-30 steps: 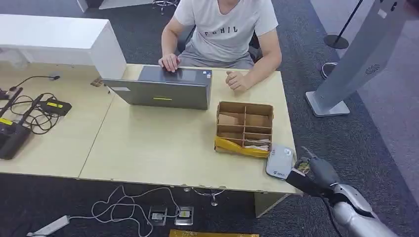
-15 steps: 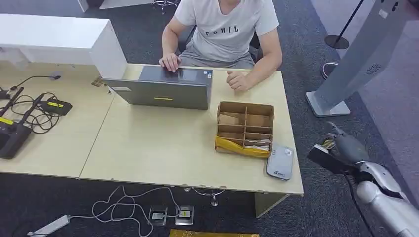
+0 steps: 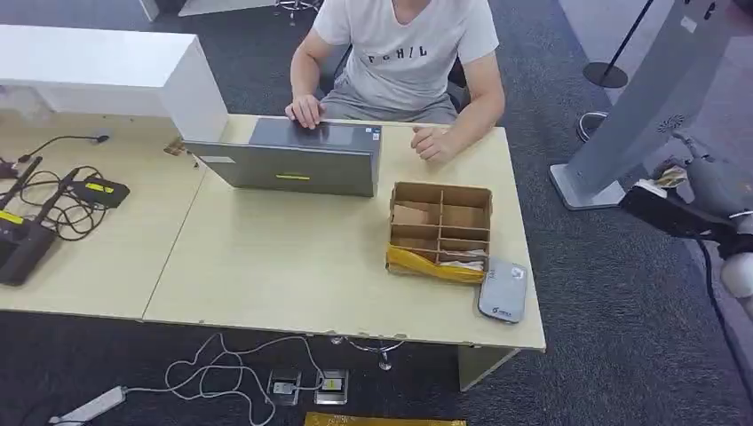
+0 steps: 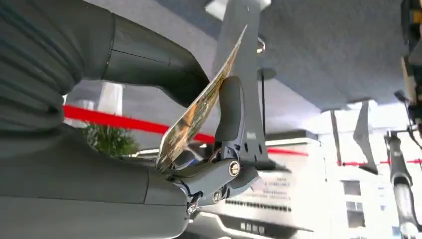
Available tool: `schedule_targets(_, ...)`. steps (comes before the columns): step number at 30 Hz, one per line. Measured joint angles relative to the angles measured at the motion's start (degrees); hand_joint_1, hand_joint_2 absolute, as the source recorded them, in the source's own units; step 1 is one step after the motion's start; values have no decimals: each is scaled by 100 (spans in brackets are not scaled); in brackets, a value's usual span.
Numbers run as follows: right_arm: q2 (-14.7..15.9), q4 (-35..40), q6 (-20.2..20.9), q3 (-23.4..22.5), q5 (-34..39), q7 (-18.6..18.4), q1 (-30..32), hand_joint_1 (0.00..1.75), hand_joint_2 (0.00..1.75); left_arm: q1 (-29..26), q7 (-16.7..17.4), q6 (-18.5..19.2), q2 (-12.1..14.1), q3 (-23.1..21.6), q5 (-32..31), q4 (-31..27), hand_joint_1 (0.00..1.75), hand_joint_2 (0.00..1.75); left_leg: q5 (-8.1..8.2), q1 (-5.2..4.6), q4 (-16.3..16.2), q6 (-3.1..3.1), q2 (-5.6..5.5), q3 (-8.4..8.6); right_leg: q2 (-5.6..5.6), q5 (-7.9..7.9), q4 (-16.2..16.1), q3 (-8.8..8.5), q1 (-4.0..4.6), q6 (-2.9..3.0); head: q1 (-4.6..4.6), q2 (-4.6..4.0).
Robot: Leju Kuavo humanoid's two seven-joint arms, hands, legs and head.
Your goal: Pass the card to the sensor for recognition and then transmit it.
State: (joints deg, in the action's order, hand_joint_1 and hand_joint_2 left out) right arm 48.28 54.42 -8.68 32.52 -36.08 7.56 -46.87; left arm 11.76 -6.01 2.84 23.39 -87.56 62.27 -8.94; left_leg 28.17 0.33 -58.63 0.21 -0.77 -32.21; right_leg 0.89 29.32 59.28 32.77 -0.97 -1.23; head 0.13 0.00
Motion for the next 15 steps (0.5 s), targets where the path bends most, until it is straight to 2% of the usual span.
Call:
schedule_targets(9, -118, 164, 81, 7, -210, 7, -457, 175, 175, 19, -90, -2, -4, 0, -171, 0, 0, 0, 0, 3, 0, 0, -4, -8, 3, 0, 1, 0, 3, 0, 2, 0)
schedule_targets(15, -571, 398, 22, 186, -945, -33, -474, 175, 175, 42, -125, -53, -26, 0, -337, 0, 0, 0, -1, 9, 1, -2, -2, -6, 0, 0, 3, 0, 8, 1, 0, 0)
